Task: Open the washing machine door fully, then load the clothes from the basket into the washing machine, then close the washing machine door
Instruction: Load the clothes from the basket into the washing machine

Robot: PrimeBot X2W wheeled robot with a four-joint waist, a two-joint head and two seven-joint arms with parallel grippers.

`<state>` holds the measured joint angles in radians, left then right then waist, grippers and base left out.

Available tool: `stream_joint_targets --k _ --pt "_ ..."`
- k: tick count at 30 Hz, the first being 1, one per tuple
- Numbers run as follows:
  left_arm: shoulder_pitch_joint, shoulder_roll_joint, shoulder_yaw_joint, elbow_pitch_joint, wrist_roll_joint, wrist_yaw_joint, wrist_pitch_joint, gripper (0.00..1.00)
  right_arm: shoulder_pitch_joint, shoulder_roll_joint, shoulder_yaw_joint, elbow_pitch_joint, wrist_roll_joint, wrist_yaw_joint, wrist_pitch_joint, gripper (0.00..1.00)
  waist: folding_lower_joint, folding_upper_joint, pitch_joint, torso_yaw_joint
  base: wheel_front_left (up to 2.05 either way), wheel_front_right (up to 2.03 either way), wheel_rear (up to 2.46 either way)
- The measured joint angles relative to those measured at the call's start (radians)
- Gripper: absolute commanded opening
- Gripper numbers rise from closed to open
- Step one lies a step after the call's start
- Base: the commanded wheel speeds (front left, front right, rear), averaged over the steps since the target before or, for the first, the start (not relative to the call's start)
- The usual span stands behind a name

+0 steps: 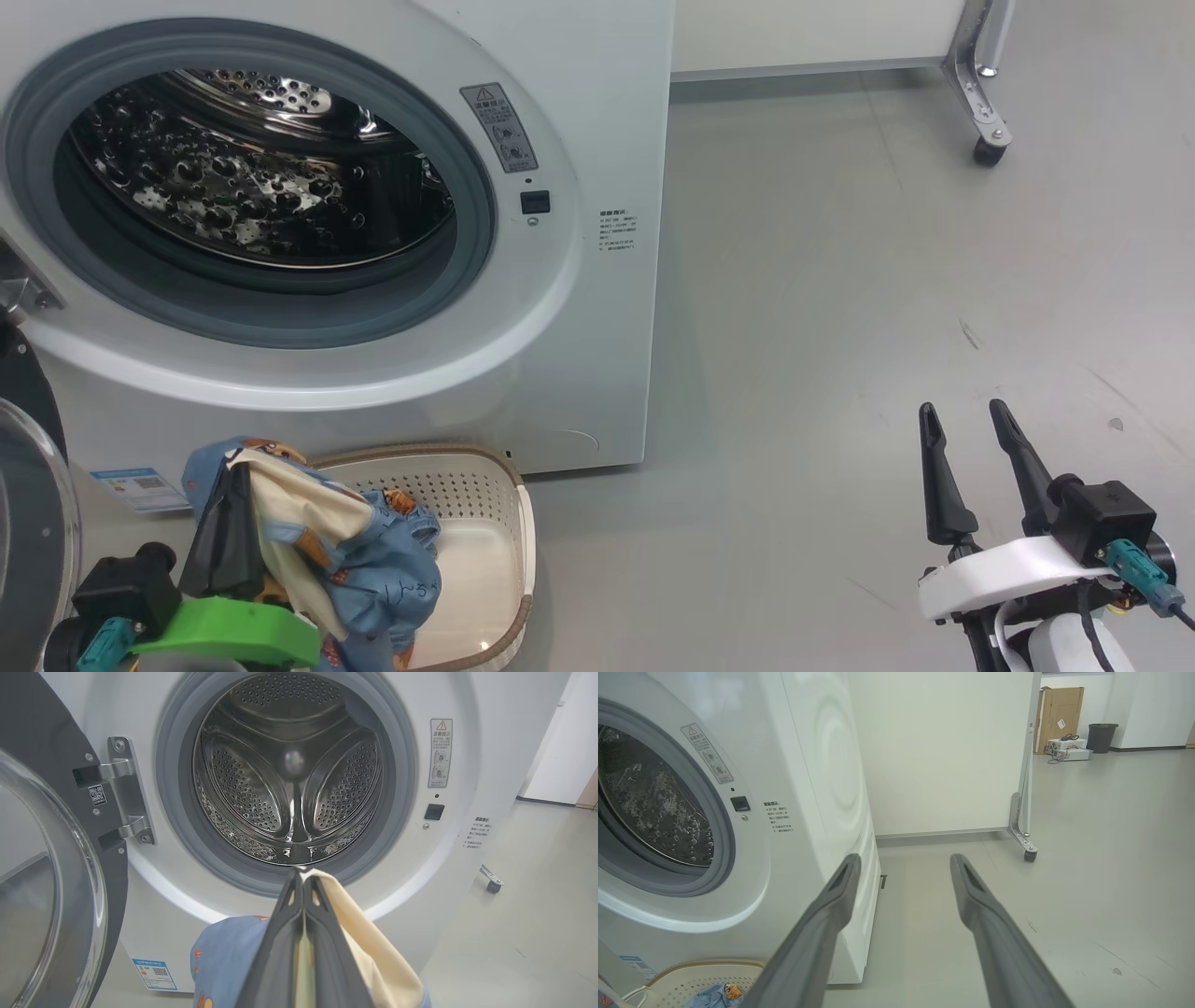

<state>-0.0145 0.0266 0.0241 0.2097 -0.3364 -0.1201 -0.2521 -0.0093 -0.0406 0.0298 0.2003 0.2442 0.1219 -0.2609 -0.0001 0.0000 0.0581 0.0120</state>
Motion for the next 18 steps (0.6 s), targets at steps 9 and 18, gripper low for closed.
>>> stream_joint_targets --k 9,18 --pt "-0.009 0.001 -0.023 -0.028 -0.017 0.001 0.0 0.0 -0.001 0.0 0.007 -0.014 0.001 0.0 0.0 1.0 0.0 0.0 0.048 0.005 0.0 0.0 0.0" --pt "-0.14 0.001 -0.027 -0.057 -0.024 0.01 0.0 0.0 -0.027 0.0 0.029 -0.039 0.001 0.0 0.0 1.0 0.0 0.0 0.139 0.003 0.0 0.0 0.0"
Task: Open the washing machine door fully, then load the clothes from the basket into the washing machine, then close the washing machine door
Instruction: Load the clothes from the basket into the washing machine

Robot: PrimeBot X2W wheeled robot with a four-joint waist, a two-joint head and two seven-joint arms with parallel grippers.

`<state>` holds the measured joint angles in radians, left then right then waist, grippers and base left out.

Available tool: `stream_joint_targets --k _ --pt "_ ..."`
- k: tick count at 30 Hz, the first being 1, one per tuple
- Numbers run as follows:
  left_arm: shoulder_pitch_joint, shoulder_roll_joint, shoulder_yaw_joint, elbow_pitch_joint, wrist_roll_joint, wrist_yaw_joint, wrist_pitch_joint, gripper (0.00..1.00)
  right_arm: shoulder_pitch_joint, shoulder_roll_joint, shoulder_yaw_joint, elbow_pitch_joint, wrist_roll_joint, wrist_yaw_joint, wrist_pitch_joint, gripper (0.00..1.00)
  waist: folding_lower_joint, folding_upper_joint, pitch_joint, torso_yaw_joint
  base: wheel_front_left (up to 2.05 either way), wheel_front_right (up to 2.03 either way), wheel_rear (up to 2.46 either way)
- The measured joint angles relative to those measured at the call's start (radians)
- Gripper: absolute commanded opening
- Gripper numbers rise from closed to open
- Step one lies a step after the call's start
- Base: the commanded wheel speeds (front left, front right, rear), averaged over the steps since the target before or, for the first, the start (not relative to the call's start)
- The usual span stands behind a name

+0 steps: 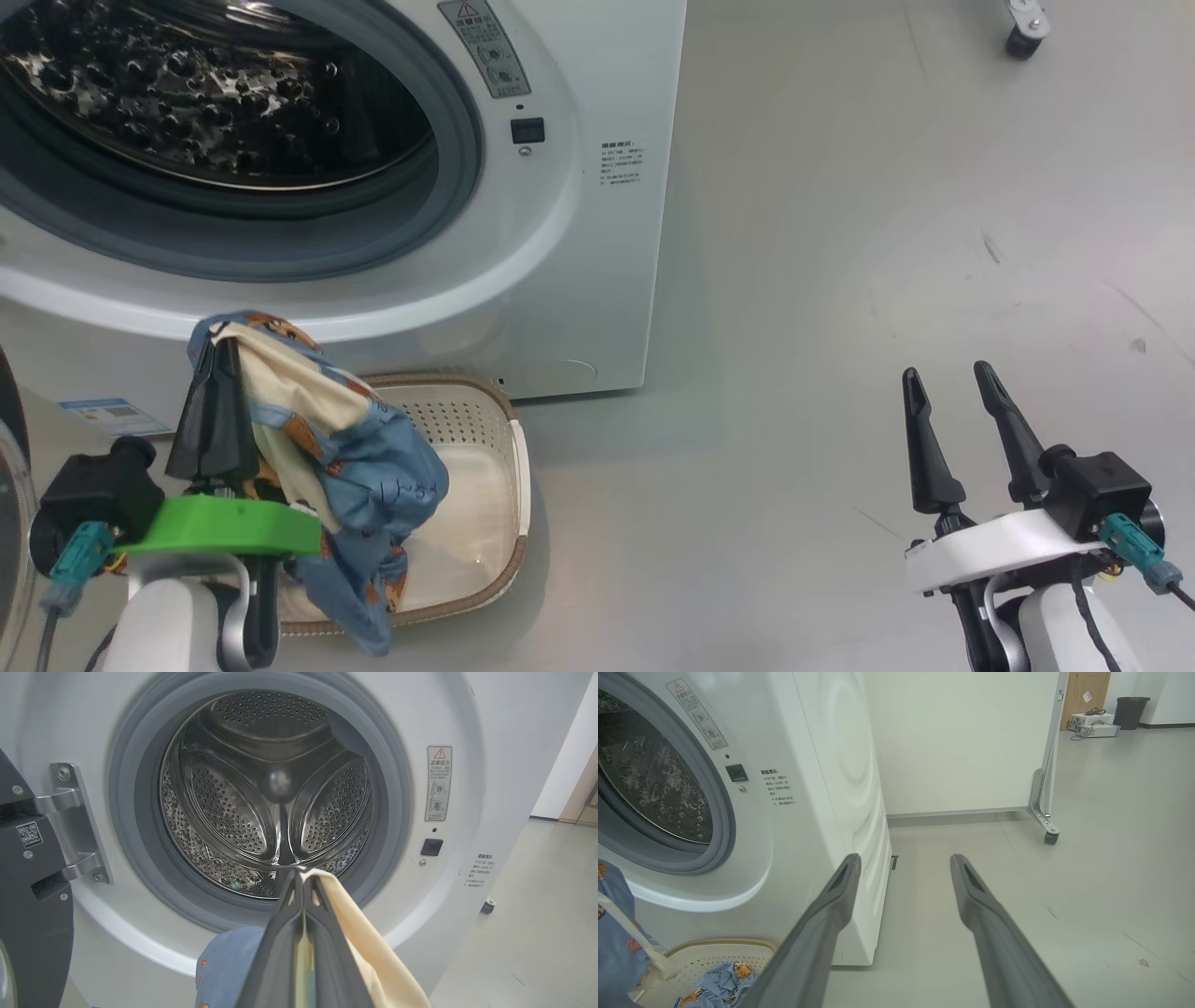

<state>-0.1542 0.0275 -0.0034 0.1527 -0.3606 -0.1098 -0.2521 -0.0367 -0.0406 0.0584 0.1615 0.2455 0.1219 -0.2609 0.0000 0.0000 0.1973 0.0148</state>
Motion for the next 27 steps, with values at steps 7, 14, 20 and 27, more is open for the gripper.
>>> stream_joint_targets --k 7,14,20,27 --pt "-0.125 -0.001 0.014 -0.001 0.021 0.0 0.0 0.0 -0.04 0.0 0.012 -0.02 0.0 0.0 0.0 1.0 0.0 0.0 0.09 -0.009 0.0 0.0 0.0" --pt "-0.261 0.003 0.035 0.004 0.038 0.0 0.0 0.0 -0.103 -0.001 0.022 -0.044 0.0 0.0 0.0 1.0 0.0001 0.0 0.186 -0.022 0.0 0.0 0.0" --pt "-0.394 0.026 0.075 0.027 0.039 0.01 -0.005 0.0 -0.153 -0.003 0.04 -0.048 0.0 0.0 0.0 1.0 0.0001 0.0 0.264 -0.037 0.0 0.0 0.0" --pt "-0.493 0.056 0.084 0.086 0.046 0.016 -0.005 0.0 -0.184 -0.004 0.041 -0.048 0.0 0.0 0.0 1.0 0.0002 0.0 0.335 -0.06 0.0 0.0 0.0"
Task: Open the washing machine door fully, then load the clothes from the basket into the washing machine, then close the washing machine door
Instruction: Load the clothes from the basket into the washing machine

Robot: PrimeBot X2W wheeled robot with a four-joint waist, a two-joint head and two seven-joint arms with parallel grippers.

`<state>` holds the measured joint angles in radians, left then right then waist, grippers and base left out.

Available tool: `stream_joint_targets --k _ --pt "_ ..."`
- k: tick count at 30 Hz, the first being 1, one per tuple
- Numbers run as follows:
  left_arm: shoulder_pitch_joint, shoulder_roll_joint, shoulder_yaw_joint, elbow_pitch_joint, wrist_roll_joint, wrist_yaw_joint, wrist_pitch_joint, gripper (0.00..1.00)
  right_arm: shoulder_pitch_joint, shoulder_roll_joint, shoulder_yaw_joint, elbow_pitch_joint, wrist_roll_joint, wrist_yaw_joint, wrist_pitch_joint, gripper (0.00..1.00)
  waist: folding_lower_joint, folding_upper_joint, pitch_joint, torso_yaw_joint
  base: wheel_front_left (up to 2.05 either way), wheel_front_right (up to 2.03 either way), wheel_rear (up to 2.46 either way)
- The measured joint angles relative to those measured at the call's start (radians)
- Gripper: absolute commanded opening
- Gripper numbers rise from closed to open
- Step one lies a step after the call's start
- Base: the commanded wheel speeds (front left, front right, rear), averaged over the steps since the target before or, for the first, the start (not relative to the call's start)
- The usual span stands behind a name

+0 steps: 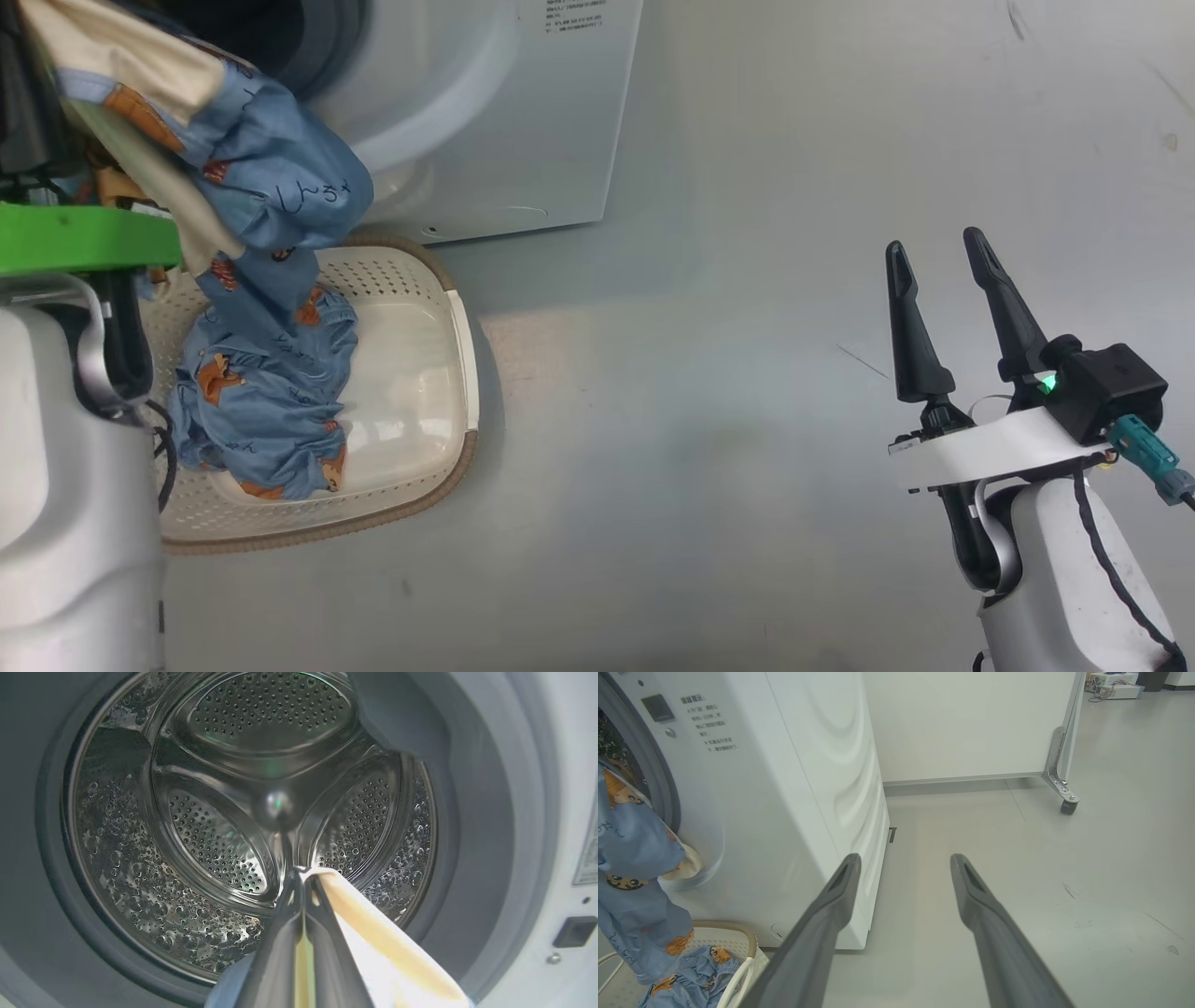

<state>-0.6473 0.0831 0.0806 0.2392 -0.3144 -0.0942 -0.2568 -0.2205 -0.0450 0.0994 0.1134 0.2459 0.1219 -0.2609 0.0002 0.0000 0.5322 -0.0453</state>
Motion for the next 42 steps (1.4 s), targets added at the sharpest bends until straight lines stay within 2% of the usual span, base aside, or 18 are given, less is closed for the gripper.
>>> stream_joint_targets --k 7,13,31,37,42 --pt "-0.093 0.034 0.002 0.072 0.014 0.0 0.001 0.0 -0.022 0.0 0.0 -0.002 0.005 0.0 0.0 1.0 0.0 0.0 0.06 -0.02 0.0 0.0 0.0" --pt "-0.208 0.071 0.005 0.133 0.024 0.0 0.043 0.0 -0.039 -0.001 0.009 -0.003 0.009 0.0 0.0 1.0 0.0 0.0 0.114 -0.03 0.0 0.0 0.0" --pt "-0.505 0.16 -0.012 0.325 0.016 -0.004 0.295 0.0 -0.081 -0.001 0.062 -0.003 0.048 0.0 0.0 1.0 0.0 0.0 0.268 -0.064 0.0 0.0 0.0" --pt "-0.585 0.181 -0.014 0.336 0.017 -0.009 0.301 0.0 -0.08 -0.001 0.062 -0.004 0.062 0.0 0.0 1.0 -0.0001 0.0 0.31 -0.076 0.0 0.0 0.0" --pt "-0.625 0.212 -0.017 0.335 0.04 -0.009 0.26 0.0 -0.081 -0.001 0.073 -0.004 0.071 0.0 0.0 1.0 -0.0001 0.0 0.346 -0.084 0.0 0.0 0.0"
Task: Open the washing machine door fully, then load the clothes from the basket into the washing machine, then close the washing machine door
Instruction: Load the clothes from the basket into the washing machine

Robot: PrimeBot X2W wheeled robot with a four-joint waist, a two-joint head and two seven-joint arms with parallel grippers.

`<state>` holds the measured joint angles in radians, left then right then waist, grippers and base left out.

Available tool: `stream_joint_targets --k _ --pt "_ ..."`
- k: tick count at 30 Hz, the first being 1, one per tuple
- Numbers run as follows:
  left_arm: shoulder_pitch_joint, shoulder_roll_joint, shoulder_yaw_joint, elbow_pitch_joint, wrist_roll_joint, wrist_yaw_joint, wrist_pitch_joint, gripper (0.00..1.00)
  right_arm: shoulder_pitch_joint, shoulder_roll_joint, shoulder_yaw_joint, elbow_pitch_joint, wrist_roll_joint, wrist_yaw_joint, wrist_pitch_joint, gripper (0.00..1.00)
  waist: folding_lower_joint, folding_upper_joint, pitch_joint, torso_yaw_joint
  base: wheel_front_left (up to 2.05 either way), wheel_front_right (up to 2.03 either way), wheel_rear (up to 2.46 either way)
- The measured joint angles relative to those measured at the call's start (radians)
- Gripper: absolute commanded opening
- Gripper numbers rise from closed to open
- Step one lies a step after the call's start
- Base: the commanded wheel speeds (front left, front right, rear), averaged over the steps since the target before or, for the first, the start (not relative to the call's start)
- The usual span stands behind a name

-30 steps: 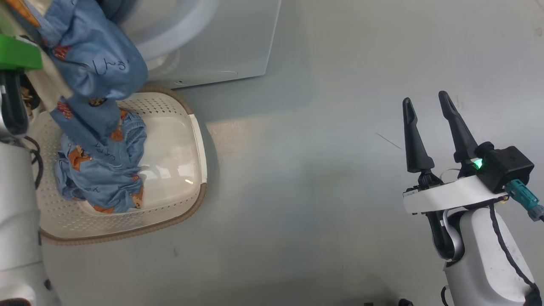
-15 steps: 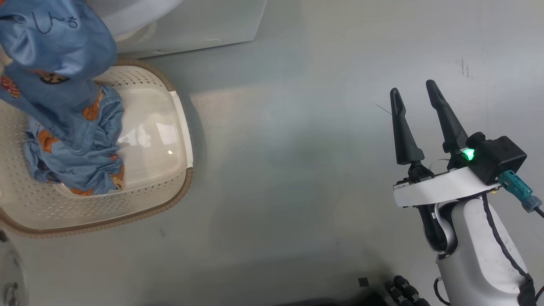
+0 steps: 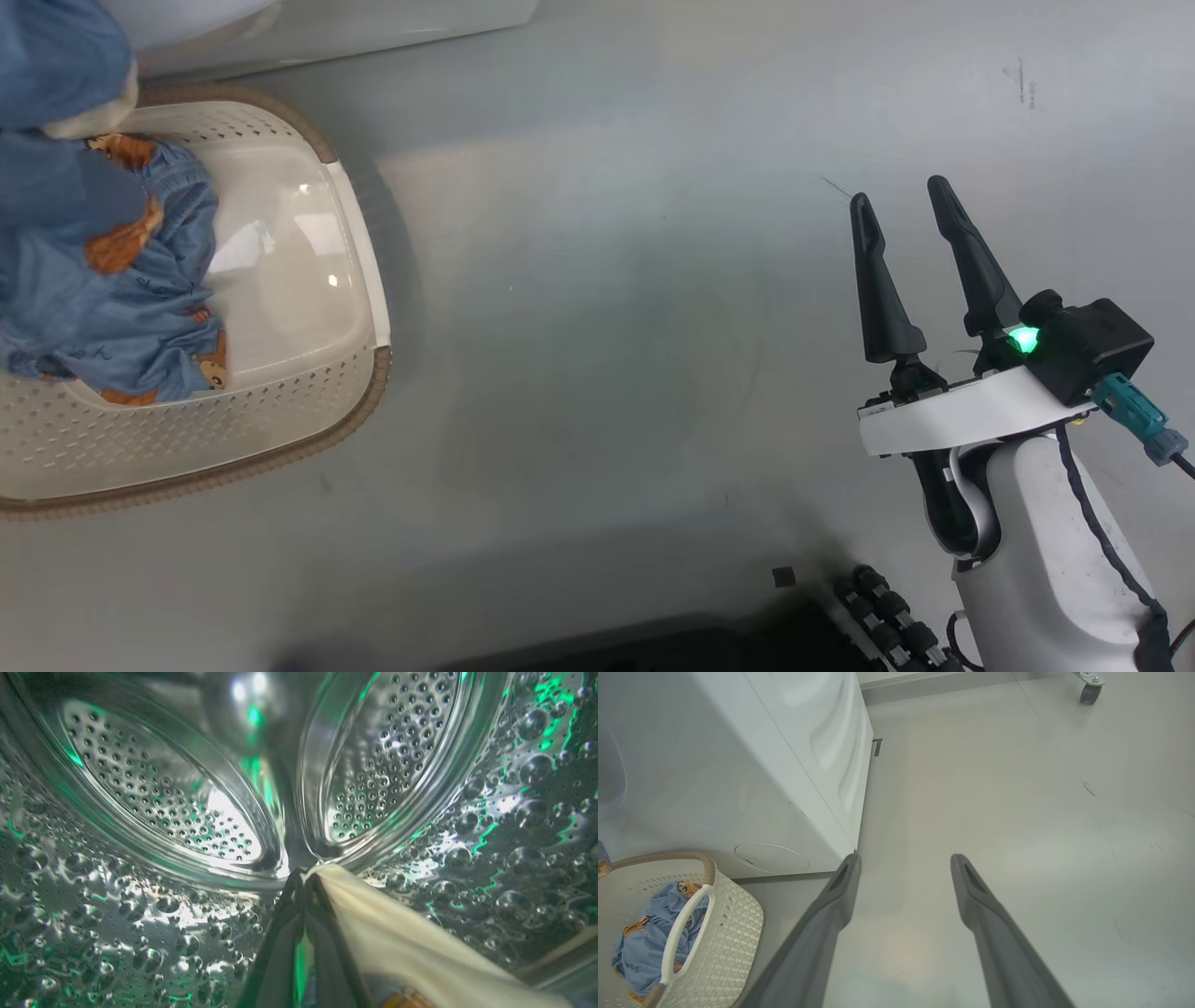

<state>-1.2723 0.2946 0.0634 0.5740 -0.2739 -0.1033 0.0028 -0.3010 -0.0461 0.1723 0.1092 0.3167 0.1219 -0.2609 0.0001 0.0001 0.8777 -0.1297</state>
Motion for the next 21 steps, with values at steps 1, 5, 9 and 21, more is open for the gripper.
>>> stream_joint_targets --k 1,5,9,21 --pt "-0.03 0.013 -0.002 -0.014 0.023 0.0 -0.048 0.0 0.0 0.0 0.003 0.0 0.006 0.0 0.0 1.0 0.0 0.0 0.013 -0.003 0.0 0.0 0.0" --pt "-0.078 0.035 -0.02 -0.057 0.081 0.002 -0.16 0.0 -0.004 0.0 0.009 -0.001 0.009 0.0 0.0 1.0 0.0 0.0 0.036 -0.01 0.0 0.0 0.0" --pt "-0.097 0.041 -0.036 -0.066 0.106 0.002 -0.245 0.0 -0.015 0.0 0.009 -0.001 0.012 0.0 0.0 1.0 0.0 0.0 0.047 -0.015 0.0 0.0 0.0" --pt "-0.135 0.03 -0.031 -0.031 0.127 0.019 -0.268 0.0 -0.022 0.0 0.008 0.001 0.019 0.0 0.0 1.0 -0.0001 0.0 0.047 -0.021 0.0 0.0 0.0"
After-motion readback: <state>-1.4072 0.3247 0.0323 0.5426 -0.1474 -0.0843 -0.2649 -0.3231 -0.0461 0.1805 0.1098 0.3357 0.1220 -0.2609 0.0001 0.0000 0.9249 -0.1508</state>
